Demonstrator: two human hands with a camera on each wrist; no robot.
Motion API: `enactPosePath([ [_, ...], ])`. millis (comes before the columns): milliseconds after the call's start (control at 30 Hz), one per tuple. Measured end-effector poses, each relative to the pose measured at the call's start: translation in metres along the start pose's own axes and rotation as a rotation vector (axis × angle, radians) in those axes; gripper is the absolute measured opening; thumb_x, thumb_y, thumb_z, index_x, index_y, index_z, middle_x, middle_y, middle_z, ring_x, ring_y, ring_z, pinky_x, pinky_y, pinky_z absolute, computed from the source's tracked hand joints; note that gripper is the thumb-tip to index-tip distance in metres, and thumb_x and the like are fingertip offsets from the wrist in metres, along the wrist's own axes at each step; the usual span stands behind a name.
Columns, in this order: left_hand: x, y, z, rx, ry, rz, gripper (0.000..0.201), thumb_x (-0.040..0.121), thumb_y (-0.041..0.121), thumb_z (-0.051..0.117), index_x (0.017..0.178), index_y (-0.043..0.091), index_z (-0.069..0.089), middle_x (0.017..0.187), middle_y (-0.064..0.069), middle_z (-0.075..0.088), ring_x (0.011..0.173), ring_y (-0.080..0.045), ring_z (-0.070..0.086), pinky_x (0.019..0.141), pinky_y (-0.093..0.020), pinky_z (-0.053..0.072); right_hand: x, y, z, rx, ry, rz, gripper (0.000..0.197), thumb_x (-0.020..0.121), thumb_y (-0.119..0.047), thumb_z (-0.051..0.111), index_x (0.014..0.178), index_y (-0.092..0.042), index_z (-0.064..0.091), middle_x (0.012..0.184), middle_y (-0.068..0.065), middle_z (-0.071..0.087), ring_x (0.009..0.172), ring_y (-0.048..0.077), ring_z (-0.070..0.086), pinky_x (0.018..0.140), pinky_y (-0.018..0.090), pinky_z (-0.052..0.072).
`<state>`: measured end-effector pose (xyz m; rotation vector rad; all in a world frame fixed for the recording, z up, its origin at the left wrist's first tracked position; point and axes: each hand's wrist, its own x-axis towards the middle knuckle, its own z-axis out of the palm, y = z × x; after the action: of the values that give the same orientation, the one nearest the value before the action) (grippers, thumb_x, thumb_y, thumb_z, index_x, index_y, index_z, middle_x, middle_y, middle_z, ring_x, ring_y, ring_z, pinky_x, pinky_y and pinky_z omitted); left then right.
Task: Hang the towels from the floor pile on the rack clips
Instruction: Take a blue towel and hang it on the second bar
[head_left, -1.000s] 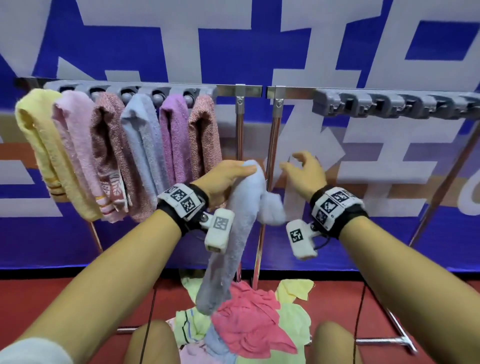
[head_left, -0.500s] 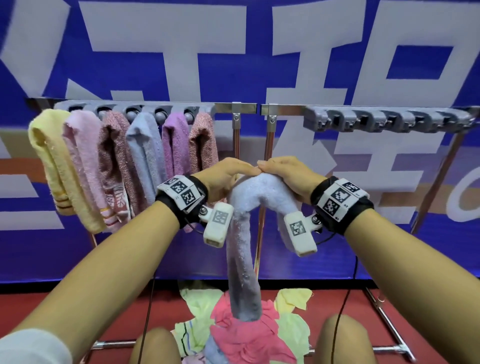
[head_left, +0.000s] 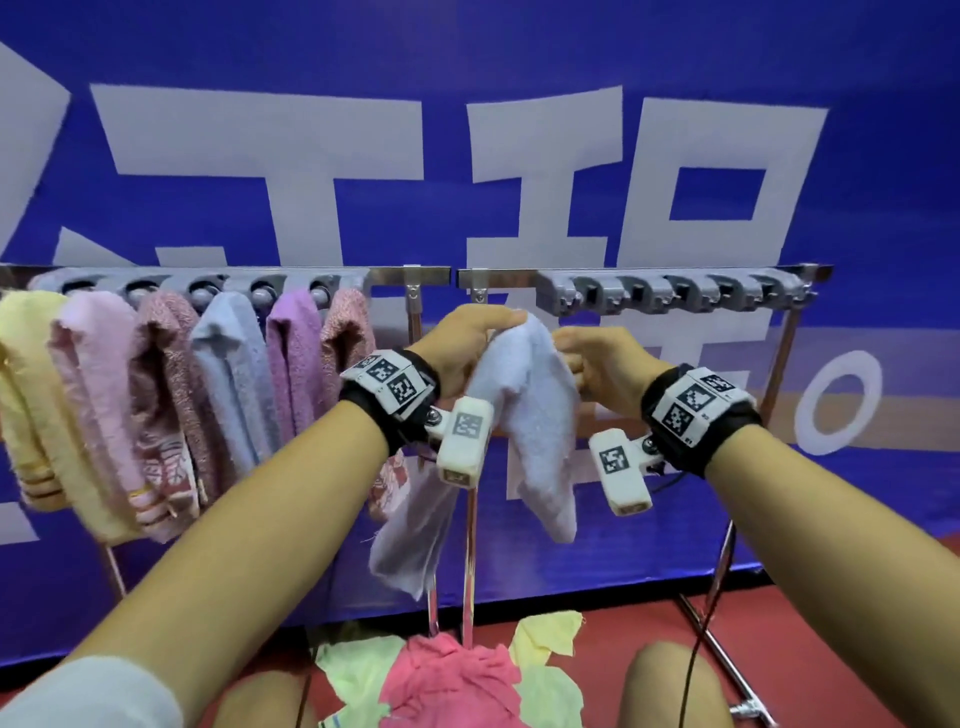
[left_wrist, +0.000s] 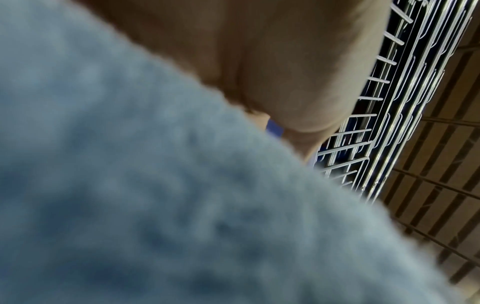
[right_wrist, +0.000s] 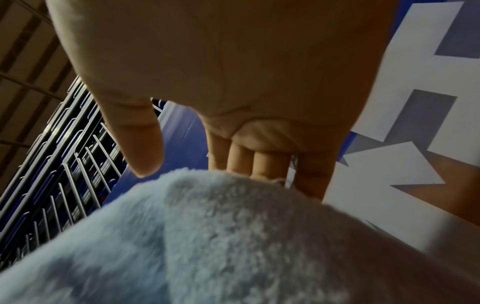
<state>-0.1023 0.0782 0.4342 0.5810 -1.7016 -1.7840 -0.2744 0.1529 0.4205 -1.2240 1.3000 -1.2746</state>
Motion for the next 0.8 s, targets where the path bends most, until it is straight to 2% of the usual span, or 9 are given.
enactPosePath([
  [133, 0.026, 0.006, 0.018, 0.002, 0.032, 0.060, 0.040, 0.083, 0.021, 0.064, 0.109, -0.010, 0.063, 0.099, -0.024, 0.062, 0.091, -0.033, 0.059, 0.087, -0.045, 0.047, 0.004, -0.014, -0.007, 0.049, 0.016, -0.029, 0.041, 0.076, -0.027, 0.061, 0.107, -0.001, 0.064, 0.101, 0.021, 0.063, 0.089, 0.033, 0.058, 0.079, 0.039, 0.047],
  [200, 0.038, 0.008, 0.020, 0.046, 0.057, 0.122, 0.020, 0.083, 0.013, 0.067, 0.094, -0.004, 0.066, 0.088, -0.020, 0.061, 0.080, -0.029, 0.059, 0.075, -0.039, 0.049, 0.005, -0.021, -0.015, 0.058, 0.024, -0.026, 0.040, 0.088, -0.026, 0.058, 0.117, 0.001, 0.063, 0.112, 0.020, 0.065, 0.099, 0.030, 0.062, 0.095, 0.042, 0.046],
  [267, 0.050, 0.008, 0.019, 0.090, 0.084, 0.159, 0.008, 0.088, 0.008, 0.065, 0.081, 0.007, 0.061, 0.077, -0.009, 0.060, 0.070, -0.021, 0.057, 0.065, -0.032, 0.048, 0.009, -0.026, -0.028, 0.066, 0.032, -0.019, 0.036, 0.095, -0.026, 0.052, 0.115, 0.002, 0.064, 0.107, 0.017, 0.068, 0.093, 0.026, 0.066, 0.091, 0.040, 0.048],
  [333, 0.058, 0.005, 0.021, 0.074, 0.051, 0.118, 0.009, 0.092, 0.014, 0.062, 0.085, 0.009, 0.061, 0.076, -0.007, 0.059, 0.069, -0.019, 0.057, 0.061, -0.029, 0.048, 0.011, -0.031, -0.038, 0.063, 0.069, -0.014, 0.038, 0.094, -0.029, 0.056, 0.112, 0.003, 0.064, 0.103, 0.017, 0.070, 0.090, 0.027, 0.066, 0.089, 0.039, 0.050],
  [400, 0.065, 0.001, 0.023, 0.120, -0.021, 0.023, 0.025, 0.093, 0.030, 0.063, 0.098, 0.006, 0.062, 0.083, -0.013, 0.058, 0.073, -0.023, 0.055, 0.060, -0.028, 0.045, 0.016, -0.034, -0.048, 0.042, 0.118, -0.022, 0.041, 0.088, -0.032, 0.063, 0.111, 0.002, 0.065, 0.103, 0.020, 0.069, 0.091, 0.030, 0.065, 0.088, 0.041, 0.051],
  [533, 0.080, -0.006, 0.018, 0.176, -0.099, -0.078, 0.041, 0.085, 0.046, 0.057, 0.097, 0.007, 0.062, 0.073, -0.008, 0.053, 0.062, -0.019, 0.047, 0.062, -0.031, 0.038, 0.028, -0.036, -0.063, 0.094, 0.194, -0.082, 0.020, 0.085, -0.024, 0.063, 0.092, -0.006, 0.065, 0.089, 0.018, 0.066, 0.080, 0.028, 0.063, 0.078, 0.039, 0.052],
  [600, 0.087, -0.008, 0.014, 0.162, -0.081, -0.074, 0.033, 0.085, 0.041, 0.055, 0.083, 0.008, 0.064, 0.070, -0.005, 0.054, 0.062, -0.019, 0.047, 0.066, -0.033, 0.037, 0.036, -0.036, -0.071, 0.166, 0.203, -0.111, 0.008, 0.080, -0.016, 0.063, 0.085, -0.010, 0.060, 0.083, 0.015, 0.063, 0.075, 0.026, 0.061, 0.075, 0.037, 0.054],
  [667, 0.095, -0.008, 0.012, 0.116, -0.016, -0.046, 0.028, 0.093, 0.027, 0.052, 0.074, 0.011, 0.066, 0.062, -0.001, 0.059, 0.059, -0.016, 0.052, 0.067, -0.031, 0.039, 0.045, -0.037, -0.079, 0.187, 0.246, -0.082, 0.009, 0.082, -0.008, 0.057, 0.081, -0.016, 0.057, 0.069, 0.005, 0.058, 0.058, 0.018, 0.058, 0.056, 0.026, 0.050],
  [800, 0.118, -0.006, 0.017, 0.007, 0.073, 0.057, 0.020, 0.097, 0.011, 0.052, 0.105, -0.002, 0.064, 0.079, -0.006, 0.067, 0.067, -0.015, 0.063, 0.058, -0.023, 0.052, 0.070, -0.040, -0.093, 0.013, 0.314, -0.069, 0.020, 0.074, -0.004, 0.053, 0.082, -0.019, 0.062, 0.076, 0.004, 0.049, 0.061, 0.016, 0.043, 0.053, 0.026, 0.033],
])
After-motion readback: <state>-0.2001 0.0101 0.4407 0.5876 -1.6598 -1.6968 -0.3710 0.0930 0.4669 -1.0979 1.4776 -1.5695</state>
